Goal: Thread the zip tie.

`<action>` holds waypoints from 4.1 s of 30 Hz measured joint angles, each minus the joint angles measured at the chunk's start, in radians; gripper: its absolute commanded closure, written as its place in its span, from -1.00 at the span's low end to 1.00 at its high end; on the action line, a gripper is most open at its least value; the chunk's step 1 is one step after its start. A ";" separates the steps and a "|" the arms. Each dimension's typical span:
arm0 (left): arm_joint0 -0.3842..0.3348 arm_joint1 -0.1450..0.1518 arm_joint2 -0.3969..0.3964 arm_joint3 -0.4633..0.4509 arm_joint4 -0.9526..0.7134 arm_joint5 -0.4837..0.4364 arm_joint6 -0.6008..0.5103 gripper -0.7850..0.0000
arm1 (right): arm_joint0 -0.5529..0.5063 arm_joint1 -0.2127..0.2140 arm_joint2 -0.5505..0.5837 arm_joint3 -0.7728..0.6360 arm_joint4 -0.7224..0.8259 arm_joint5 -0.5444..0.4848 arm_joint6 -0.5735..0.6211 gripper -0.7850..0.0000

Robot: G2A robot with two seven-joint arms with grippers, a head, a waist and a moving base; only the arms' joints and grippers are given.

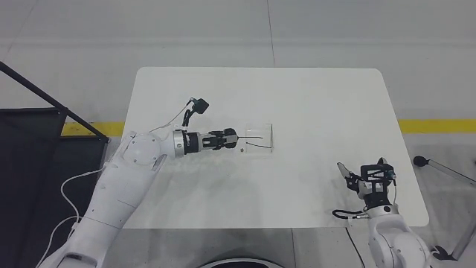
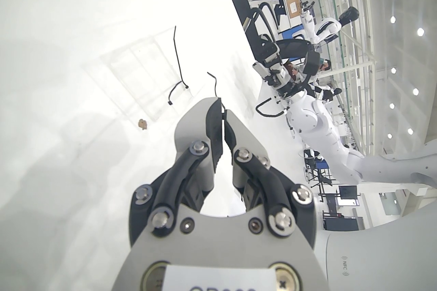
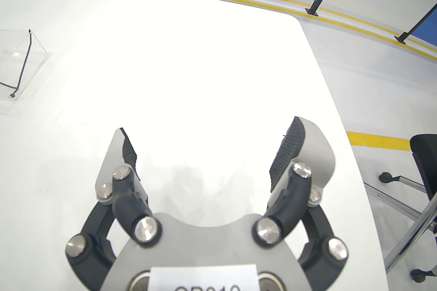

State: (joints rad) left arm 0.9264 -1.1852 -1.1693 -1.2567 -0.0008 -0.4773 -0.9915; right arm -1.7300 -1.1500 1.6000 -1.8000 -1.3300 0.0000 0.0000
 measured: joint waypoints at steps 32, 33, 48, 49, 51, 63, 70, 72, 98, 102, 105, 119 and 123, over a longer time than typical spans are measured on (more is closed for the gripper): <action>0.073 0.041 -0.057 -0.029 -0.191 -0.156 -0.113 1.00 | 0.371 0.027 -0.110 0.156 0.917 -0.682 0.742 -1.00; 0.073 0.042 -0.056 -0.029 -0.193 -0.159 -0.115 1.00 | 0.379 0.028 -0.118 0.156 0.955 -0.689 0.767 -1.00; 0.083 0.047 -0.052 -0.046 -0.153 -0.131 -0.092 1.00 | 0.412 0.036 -0.136 0.165 1.088 -0.704 0.871 -1.00; 0.085 0.047 -0.049 -0.053 -0.150 -0.122 -0.086 1.00 | 0.415 0.036 -0.145 0.167 1.092 -0.698 0.871 -1.00; 0.087 0.048 -0.046 -0.064 -0.149 -0.116 -0.075 1.00 | 0.437 0.034 -0.175 0.189 1.131 -0.684 0.884 -1.00; 0.082 0.057 -0.024 -0.072 -0.233 -0.172 -0.150 1.00 | 0.713 0.021 -0.412 0.483 1.615 -0.674 1.146 -1.00; 0.068 0.060 -0.001 -0.067 -0.267 -0.180 -0.172 1.00 | 0.794 0.028 -0.520 0.558 1.680 -0.676 1.144 -0.65; 0.066 0.063 0.002 -0.068 -0.271 -0.181 -0.170 1.00 | 0.810 0.031 -0.549 0.571 1.687 -0.682 1.138 -0.44; 0.045 0.090 0.057 -0.057 -0.300 -0.195 -0.156 1.00 | 0.926 0.075 -0.767 0.649 1.784 -0.751 1.069 1.00; 0.042 0.094 0.066 -0.057 -0.309 -0.195 -0.157 1.00 | 0.937 0.081 -0.789 0.654 1.791 -0.760 1.060 1.00; 0.040 0.097 0.070 -0.056 -0.313 -0.197 -0.155 1.00 | 0.945 0.086 -0.804 0.657 1.795 -0.768 1.053 1.00; 0.056 0.101 0.056 -0.023 -0.408 -0.274 -0.073 -1.00 | 0.940 0.106 -0.826 0.682 1.822 -0.854 0.966 1.00; 0.077 0.096 0.045 -0.019 -0.396 -0.319 0.031 -1.00 | 0.921 0.104 -0.809 0.695 1.819 -0.886 0.911 1.00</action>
State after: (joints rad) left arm 1.0036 -1.0894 -1.1240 -1.2757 -0.3967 -0.7958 -0.9602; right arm -0.8091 -1.0459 0.7914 -1.1048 0.4886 -0.8857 0.9110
